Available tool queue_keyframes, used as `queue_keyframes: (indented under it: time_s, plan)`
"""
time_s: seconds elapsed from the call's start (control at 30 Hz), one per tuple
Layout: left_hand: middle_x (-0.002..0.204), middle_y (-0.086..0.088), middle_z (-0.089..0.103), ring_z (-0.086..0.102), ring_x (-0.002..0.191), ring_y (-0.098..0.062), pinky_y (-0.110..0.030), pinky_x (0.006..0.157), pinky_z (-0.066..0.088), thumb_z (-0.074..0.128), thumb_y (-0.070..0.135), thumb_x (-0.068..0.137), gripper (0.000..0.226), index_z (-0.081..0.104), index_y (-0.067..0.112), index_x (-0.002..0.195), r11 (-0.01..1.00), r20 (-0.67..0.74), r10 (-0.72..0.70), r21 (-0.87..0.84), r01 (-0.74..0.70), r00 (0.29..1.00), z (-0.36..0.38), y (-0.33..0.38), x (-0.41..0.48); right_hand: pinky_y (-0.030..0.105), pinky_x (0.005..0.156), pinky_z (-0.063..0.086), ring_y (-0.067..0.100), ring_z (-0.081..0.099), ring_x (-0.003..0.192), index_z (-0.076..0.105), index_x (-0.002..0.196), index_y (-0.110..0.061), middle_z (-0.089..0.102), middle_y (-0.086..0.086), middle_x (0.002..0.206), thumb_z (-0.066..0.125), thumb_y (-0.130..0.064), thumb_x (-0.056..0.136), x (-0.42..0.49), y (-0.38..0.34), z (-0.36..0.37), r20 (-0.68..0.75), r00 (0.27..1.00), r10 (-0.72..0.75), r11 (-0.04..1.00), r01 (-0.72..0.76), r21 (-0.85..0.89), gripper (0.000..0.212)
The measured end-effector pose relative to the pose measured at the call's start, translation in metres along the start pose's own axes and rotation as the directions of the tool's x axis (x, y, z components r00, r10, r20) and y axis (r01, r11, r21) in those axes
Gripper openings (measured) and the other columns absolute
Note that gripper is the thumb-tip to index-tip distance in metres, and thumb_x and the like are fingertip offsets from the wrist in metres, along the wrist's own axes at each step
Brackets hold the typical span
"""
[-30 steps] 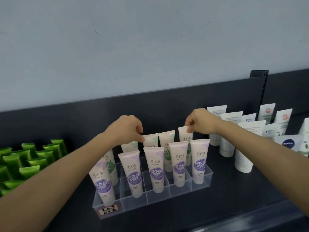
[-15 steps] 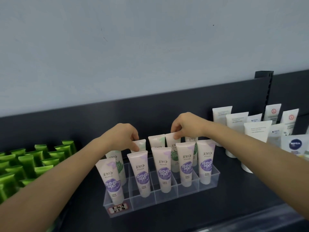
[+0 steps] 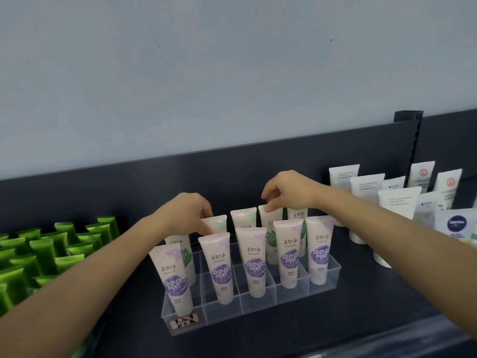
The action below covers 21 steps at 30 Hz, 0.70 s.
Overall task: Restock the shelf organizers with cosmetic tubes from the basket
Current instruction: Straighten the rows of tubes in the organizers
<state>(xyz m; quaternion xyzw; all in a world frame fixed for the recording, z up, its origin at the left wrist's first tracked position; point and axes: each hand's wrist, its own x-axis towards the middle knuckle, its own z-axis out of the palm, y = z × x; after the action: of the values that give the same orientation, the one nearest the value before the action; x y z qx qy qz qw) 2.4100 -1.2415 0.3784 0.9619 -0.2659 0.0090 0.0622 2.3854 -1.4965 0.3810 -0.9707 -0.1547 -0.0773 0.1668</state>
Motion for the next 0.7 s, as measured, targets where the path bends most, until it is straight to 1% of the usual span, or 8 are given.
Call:
queue_keyframes:
  time_s: [0.07, 0.17, 0.23, 0.33, 0.4, 0.53, 0.7]
  plan:
    - [0.098, 0.008, 0.066, 0.062, 0.086, -0.007, -0.020, 0.076, 0.049, 0.074, 0.030, 0.078, 0.026, 0.068, 0.021, 0.102, 1.000, -0.002, 0.005, 0.014, -0.005, 1.000, 0.000, 0.000, 0.001, 0.020, 0.083, 0.048, 0.006, 0.062, 0.092, 0.065, 0.116, -0.018, 0.068, -0.005, 0.107, 0.071, -0.030, 0.082, 0.002, -0.008, -0.001, 0.000, 1.000, -0.023, 0.998, 0.023, 0.051, 0.036]
    - [0.096, 0.008, 0.065, 0.061, 0.083, -0.007, -0.019, 0.075, 0.049, 0.072, 0.028, 0.080, 0.020, 0.068, 0.021, 0.098, 0.999, 0.003, -0.001, 0.050, 0.001, 1.000, 0.002, 0.000, 0.002, 0.019, 0.083, 0.047, 0.008, 0.062, 0.097, 0.064, 0.117, -0.018, 0.066, -0.006, 0.108, 0.070, -0.029, 0.083, 0.004, -0.024, 0.003, 0.042, 0.997, -0.063, 0.997, 0.061, 0.057, 0.036]
    - [0.092, 0.007, 0.065, 0.061, 0.080, -0.007, -0.021, 0.074, 0.050, 0.071, 0.027, 0.080, 0.015, 0.069, 0.021, 0.094, 0.998, -0.003, -0.008, 0.068, 0.008, 1.000, 0.002, 0.001, 0.003, 0.020, 0.081, 0.047, 0.009, 0.062, 0.095, 0.065, 0.114, -0.018, 0.066, -0.007, 0.105, 0.069, -0.027, 0.084, 0.007, -0.031, 0.008, 0.070, 0.995, -0.070, 0.997, 0.068, 0.040, 0.032]
    - [0.089, 0.007, 0.065, 0.061, 0.077, -0.007, -0.024, 0.074, 0.053, 0.071, 0.026, 0.082, 0.008, 0.068, 0.021, 0.088, 0.997, -0.036, -0.013, 0.076, 0.016, 0.999, 0.001, 0.001, 0.004, 0.021, 0.078, 0.047, 0.008, 0.061, 0.086, 0.070, 0.101, -0.016, 0.062, -0.011, 0.091, 0.068, -0.022, 0.085, 0.012, -0.038, 0.013, 0.093, 0.992, -0.084, 0.996, 0.083, 0.012, 0.017]
    - [0.091, 0.006, 0.066, 0.062, 0.078, -0.008, -0.026, 0.076, 0.055, 0.070, 0.025, 0.082, 0.010, 0.069, 0.020, 0.091, 0.997, -0.051, -0.021, 0.071, 0.025, 0.998, 0.000, 0.002, 0.003, 0.021, 0.078, 0.048, 0.008, 0.061, 0.083, 0.072, 0.094, -0.015, 0.061, -0.012, 0.086, 0.067, -0.019, 0.086, 0.014, -0.040, 0.014, 0.079, 0.992, -0.096, 0.995, 0.096, 0.004, 0.010]
    - [0.095, 0.002, 0.067, 0.064, 0.082, -0.012, -0.029, 0.078, 0.056, 0.068, 0.023, 0.084, 0.017, 0.069, 0.017, 0.100, 0.996, -0.089, -0.062, 0.063, 0.068, 0.994, -0.003, 0.000, 0.001, 0.020, 0.078, 0.049, 0.008, 0.062, 0.082, 0.073, 0.092, -0.013, 0.063, -0.010, 0.087, 0.067, -0.018, 0.086, 0.017, -0.043, 0.018, 0.031, 0.994, -0.108, 0.994, 0.107, 0.017, 0.010]
    - [0.094, 0.003, 0.068, 0.063, 0.079, -0.010, -0.026, 0.074, 0.055, 0.069, 0.023, 0.084, 0.014, 0.069, 0.017, 0.097, 0.995, -0.112, -0.089, 0.039, 0.094, 0.990, 0.000, -0.005, -0.002, 0.021, 0.080, 0.050, 0.010, 0.063, 0.083, 0.074, 0.093, -0.012, 0.065, -0.007, 0.090, 0.067, -0.019, 0.086, 0.019, -0.044, 0.023, -0.003, 0.993, -0.120, 0.993, 0.120, 0.002, 0.012]
